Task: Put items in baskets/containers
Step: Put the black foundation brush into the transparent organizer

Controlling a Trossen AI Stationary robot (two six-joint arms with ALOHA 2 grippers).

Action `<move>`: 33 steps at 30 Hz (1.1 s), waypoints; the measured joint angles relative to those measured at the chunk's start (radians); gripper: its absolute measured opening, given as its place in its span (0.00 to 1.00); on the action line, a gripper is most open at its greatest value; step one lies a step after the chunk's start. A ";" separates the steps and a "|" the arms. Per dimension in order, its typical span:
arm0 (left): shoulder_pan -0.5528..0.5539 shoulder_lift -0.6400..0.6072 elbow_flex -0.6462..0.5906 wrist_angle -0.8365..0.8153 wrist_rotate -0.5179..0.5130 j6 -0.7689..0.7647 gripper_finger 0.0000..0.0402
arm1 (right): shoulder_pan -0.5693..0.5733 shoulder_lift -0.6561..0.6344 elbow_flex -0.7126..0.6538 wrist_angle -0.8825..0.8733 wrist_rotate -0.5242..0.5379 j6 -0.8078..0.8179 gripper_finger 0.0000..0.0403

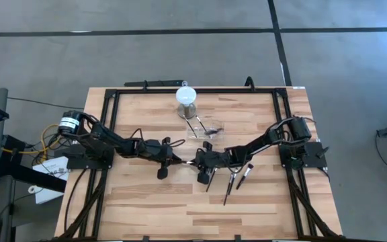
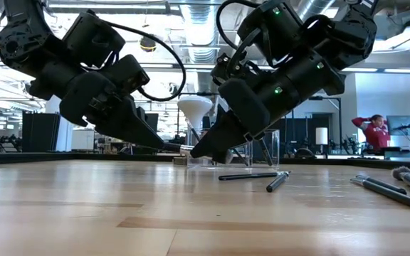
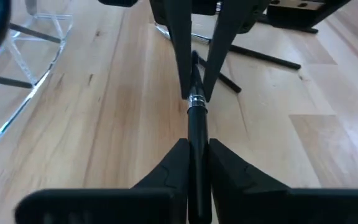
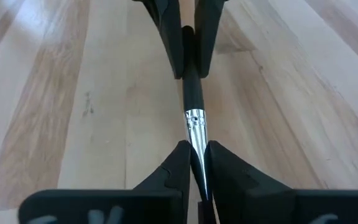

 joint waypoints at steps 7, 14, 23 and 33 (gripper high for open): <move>0.001 -0.003 0.000 0.002 -0.012 -0.005 0.09 | -0.001 -0.019 0.000 -0.009 0.007 0.007 0.13; 0.001 -0.065 -0.001 -0.015 -0.034 -0.004 0.09 | 0.001 -0.242 0.004 -0.143 0.007 0.000 0.14; 0.008 -0.344 0.000 -0.012 -0.081 0.088 0.10 | 0.047 -0.619 0.003 -0.359 0.012 -0.175 0.14; 0.072 -0.568 0.000 -0.003 -0.034 0.131 0.10 | 0.021 -0.637 0.002 -0.307 0.066 -0.273 0.26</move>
